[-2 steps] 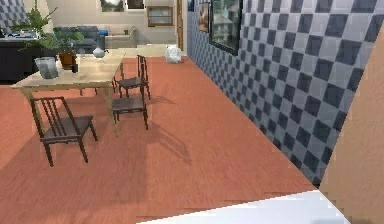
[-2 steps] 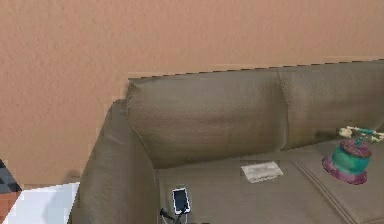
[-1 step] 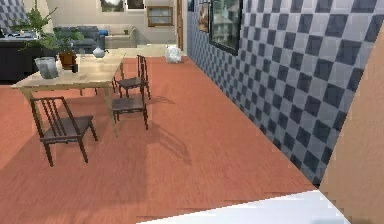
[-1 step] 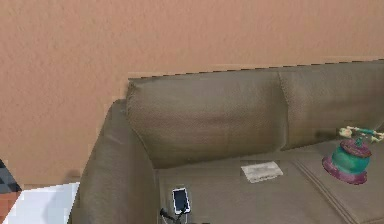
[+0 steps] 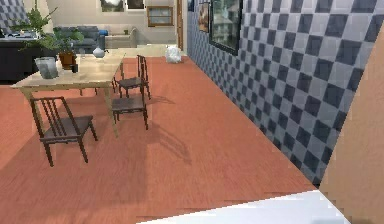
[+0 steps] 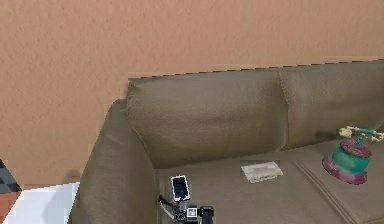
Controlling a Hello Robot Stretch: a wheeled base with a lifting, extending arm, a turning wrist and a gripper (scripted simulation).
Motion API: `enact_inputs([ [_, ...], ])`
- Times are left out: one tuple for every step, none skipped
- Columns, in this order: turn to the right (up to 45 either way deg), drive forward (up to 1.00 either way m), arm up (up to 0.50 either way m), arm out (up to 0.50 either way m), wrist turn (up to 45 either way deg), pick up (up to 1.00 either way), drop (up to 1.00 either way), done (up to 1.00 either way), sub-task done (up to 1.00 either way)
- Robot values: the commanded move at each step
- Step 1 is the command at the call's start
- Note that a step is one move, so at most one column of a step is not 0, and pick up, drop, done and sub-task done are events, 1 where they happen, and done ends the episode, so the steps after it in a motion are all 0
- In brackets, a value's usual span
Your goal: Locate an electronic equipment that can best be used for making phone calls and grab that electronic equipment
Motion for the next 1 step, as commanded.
enact_inputs([
  [0.0,0.0,0.0,0.0,0.0,0.0,0.0,1.0,0.0],
])
